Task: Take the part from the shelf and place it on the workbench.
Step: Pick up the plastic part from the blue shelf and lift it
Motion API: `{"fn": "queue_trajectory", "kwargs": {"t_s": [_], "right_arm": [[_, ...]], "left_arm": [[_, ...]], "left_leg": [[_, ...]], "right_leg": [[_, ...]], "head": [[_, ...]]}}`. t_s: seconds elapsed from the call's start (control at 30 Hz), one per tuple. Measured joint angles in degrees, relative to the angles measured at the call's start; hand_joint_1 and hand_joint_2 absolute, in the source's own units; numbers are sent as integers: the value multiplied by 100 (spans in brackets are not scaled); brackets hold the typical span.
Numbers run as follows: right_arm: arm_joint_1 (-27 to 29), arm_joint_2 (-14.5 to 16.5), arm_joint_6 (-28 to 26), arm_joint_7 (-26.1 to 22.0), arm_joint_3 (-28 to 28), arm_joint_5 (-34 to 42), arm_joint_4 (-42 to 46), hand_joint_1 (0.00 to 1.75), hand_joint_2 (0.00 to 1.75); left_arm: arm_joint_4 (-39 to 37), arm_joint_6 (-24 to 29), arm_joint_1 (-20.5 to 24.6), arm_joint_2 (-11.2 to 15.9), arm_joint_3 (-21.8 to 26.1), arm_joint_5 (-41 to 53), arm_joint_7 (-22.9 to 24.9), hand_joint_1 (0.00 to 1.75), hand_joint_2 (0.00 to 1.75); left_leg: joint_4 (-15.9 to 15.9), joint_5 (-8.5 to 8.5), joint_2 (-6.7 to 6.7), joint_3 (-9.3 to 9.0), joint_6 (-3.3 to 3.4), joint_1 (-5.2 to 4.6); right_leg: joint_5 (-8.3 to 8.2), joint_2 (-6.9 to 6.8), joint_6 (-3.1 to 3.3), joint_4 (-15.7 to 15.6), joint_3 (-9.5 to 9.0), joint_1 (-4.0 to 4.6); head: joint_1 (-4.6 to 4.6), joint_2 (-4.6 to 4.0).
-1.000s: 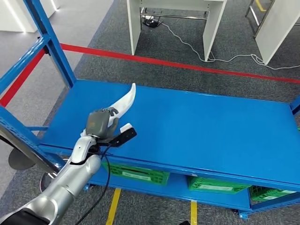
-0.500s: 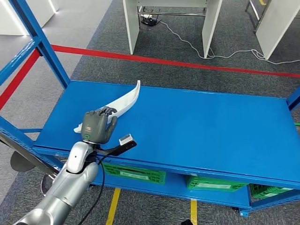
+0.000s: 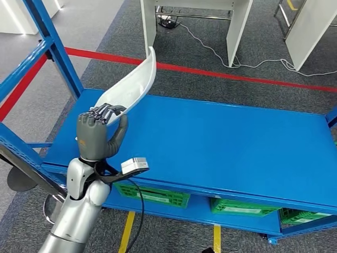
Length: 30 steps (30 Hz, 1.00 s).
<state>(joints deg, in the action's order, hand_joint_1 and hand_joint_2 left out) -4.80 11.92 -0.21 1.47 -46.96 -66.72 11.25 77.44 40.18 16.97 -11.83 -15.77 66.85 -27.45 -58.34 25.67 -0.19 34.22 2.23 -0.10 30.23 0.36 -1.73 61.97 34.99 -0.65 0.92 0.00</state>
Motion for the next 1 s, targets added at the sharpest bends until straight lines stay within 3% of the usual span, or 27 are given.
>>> {"fn": "queue_trajectory", "kwargs": {"t_s": [0.1,0.13,0.17,0.23,0.3,0.33,0.43,0.5,0.6,0.63,0.67,0.7,0.77,0.83,0.93,0.97,1.0], "right_arm": [[18,-1,-16,-4,1,-16,-1,0,0],[30,-1,-22,-4,1,-21,-1,0,0],[40,-1,-28,-6,1,-27,-1,0,0],[47,-1,-45,-16,1,-37,-1,0,0],[35,-1,-54,-40,2,-40,-4,0,0],[32,0,-55,-54,2,-39,-6,0,0],[53,0,-54,-74,2,-36,-10,0,0],[57,1,-56,-75,1,-29,-11,0,0],[53,1,-59,-77,1,-25,-12,0,0],[56,1,-61,-78,1,-25,-12,0,0],[59,1,-64,-78,1,-25,-12,0,0],[60,1,-68,-79,1,-25,-12,0,0],[58,1,-73,-81,1,-25,-12,0,0],[57,1,-80,-89,1,-22,-12,0,0],[57,4,-114,-120,-1,4,-13,0,0],[56,5,-126,-140,-2,19,-13,0,0],[57,5,-132,-165,-3,33,-14,0,0]], "left_arm": [[320,2,-161,-128,-81,-378,-243,175,175],[412,2,-228,-160,-106,-491,-338,175,175],[500,2,-291,-191,-128,-608,-462,175,175],[687,2,-404,-261,-177,-852,-768,175,175],[868,3,-481,-297,-240,-1017,-967,175,175],[939,3,-513,-294,-276,-1061,-1002,175,175],[1071,4,-610,-272,-369,-1174,-1026,175,175],[1113,5,-651,-253,-404,-1272,-1039,175,175],[1138,5,-729,-226,-445,-1393,-1051,175,175],[1138,5,-761,-218,-456,-1422,-1051,175,175],[1138,4,-789,-212,-465,-1448,-1051,175,175],[1138,4,-809,-207,-475,-1467,-1051,175,175],[1142,4,-823,-203,-497,-1491,-1051,175,175],[1150,5,-828,-203,-519,-1517,-1051,175,175],[1156,6,-847,-200,-539,-1611,-1040,175,175],[1156,5,-852,-200,-552,-1645,-1035,175,175],[1156,5,-854,-200,-569,-1675,-1032,175,175]], "left_leg": [[2,5,13,-1,44,-10],[0,7,14,-3,47,-15],[-1,10,12,-5,47,-18],[-11,13,7,-20,40,-16],[-50,18,4,-7,11,-42],[-68,14,4,9,-10,-53],[-107,17,4,45,-82,-50],[-366,270,3,128,-139,-37],[-1403,937,5,448,-208,-9],[-1618,1036,5,484,-213,-5],[-1626,1031,5,422,-208,-3],[-1395,928,5,244,-193,-4],[-542,667,5,-301,-146,-15],[17,535,2,-615,-115,-44],[86,417,9,-581,-51,-78],[103,351,18,-543,-13,-73],[124,277,28,-491,26,-62]], "right_leg": [[469,-3,-30,1079,529,-3],[488,-3,-37,1266,632,-4],[405,-4,-39,1250,636,-3],[3,-9,-26,592,326,-5],[-260,-12,-5,-103,-39,-2],[-295,-7,8,-262,-120,2],[-322,8,89,-309,-120,6],[-372,-8,170,-334,-97,-8],[-449,-29,228,-338,2,1],[-483,-33,230,-338,46,6],[-522,-35,228,-337,93,9],[-565,-35,225,-337,141,11],[-655,-30,206,-336,218,18],[-737,-29,152,-340,256,20],[-830,-35,43,-362,278,-11],[-760,-33,15,-325,318,-19],[-590,-31,-10,-199,382,-22]], "head": [[-12,0],[-11,0],[-13,0],[-15,0],[-11,0],[-6,0],[-4,0],[13,0],[34,0],[33,0],[34,0],[34,0],[33,0],[29,0],[28,0],[23,0],[13,0]]}}
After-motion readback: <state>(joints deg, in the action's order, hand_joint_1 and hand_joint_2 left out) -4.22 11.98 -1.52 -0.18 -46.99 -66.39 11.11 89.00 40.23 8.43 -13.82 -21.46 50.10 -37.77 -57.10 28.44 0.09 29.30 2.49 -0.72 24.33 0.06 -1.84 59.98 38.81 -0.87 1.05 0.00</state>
